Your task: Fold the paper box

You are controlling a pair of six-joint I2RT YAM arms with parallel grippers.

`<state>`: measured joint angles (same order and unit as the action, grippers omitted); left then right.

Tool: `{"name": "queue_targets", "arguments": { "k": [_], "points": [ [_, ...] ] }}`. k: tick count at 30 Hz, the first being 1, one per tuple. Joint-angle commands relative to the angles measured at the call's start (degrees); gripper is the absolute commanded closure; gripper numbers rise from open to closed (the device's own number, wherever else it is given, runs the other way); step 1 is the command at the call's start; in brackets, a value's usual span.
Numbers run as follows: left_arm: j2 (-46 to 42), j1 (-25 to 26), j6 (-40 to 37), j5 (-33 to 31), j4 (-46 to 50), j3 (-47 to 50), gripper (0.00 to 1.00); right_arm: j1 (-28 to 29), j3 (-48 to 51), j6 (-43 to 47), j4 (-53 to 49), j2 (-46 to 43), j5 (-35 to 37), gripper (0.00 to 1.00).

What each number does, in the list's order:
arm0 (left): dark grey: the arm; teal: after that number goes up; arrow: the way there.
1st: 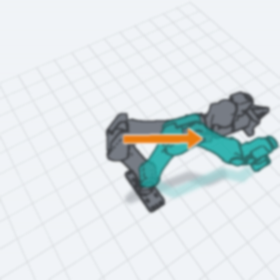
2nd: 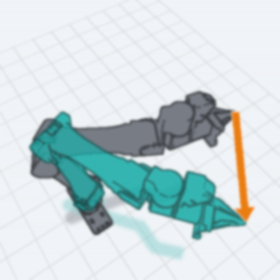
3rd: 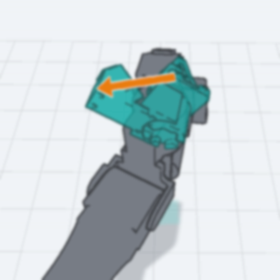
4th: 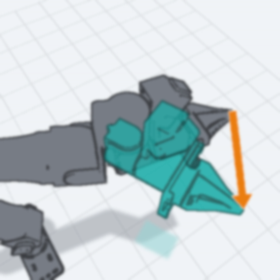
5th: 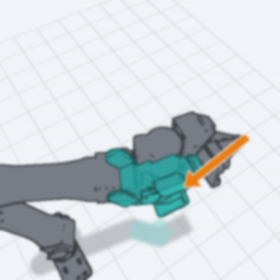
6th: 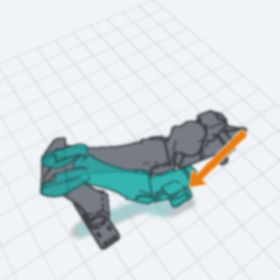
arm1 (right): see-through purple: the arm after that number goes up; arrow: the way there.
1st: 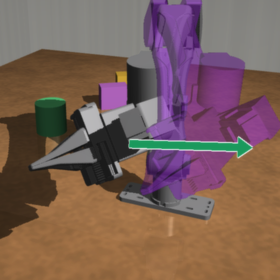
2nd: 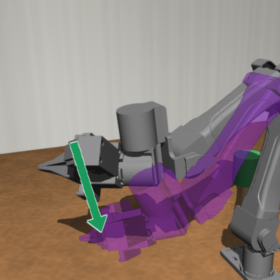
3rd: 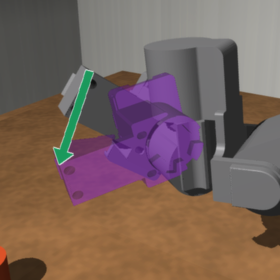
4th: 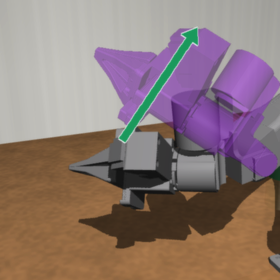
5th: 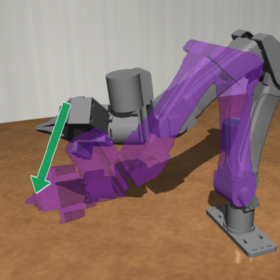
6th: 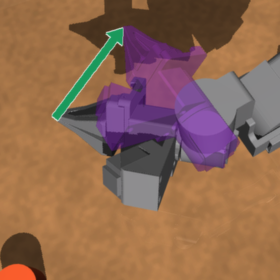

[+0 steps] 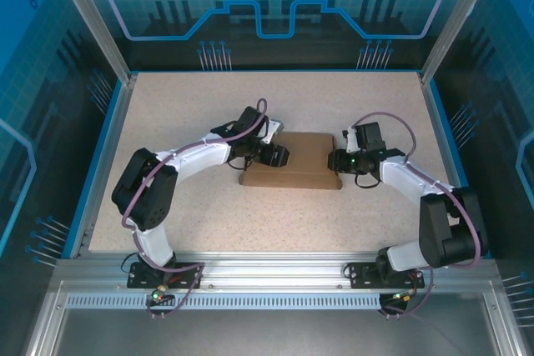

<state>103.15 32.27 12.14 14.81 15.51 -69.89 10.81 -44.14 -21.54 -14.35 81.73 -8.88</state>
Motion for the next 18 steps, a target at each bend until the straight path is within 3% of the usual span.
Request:
{"name": "queue_targets", "arguments": {
  "k": [1,12,18],
  "points": [
    [1.0,0.72,1.35,-0.51,-1.82,1.66,0.41,-0.65,1.16,-1.09,0.89,1.3,1.63,0.6],
    [1.38,1.34,0.63,-1.38,-0.74,1.11,0.4,-0.61,-0.21,0.0,0.31,3.27,2.25,0.57],
    [-1.5,1.28,-1.42,-3.38,0.76,-1.7,0.37,-0.53,-2.38,1.41,-2.26,-0.47,2.12,0.51]
  ]
}}
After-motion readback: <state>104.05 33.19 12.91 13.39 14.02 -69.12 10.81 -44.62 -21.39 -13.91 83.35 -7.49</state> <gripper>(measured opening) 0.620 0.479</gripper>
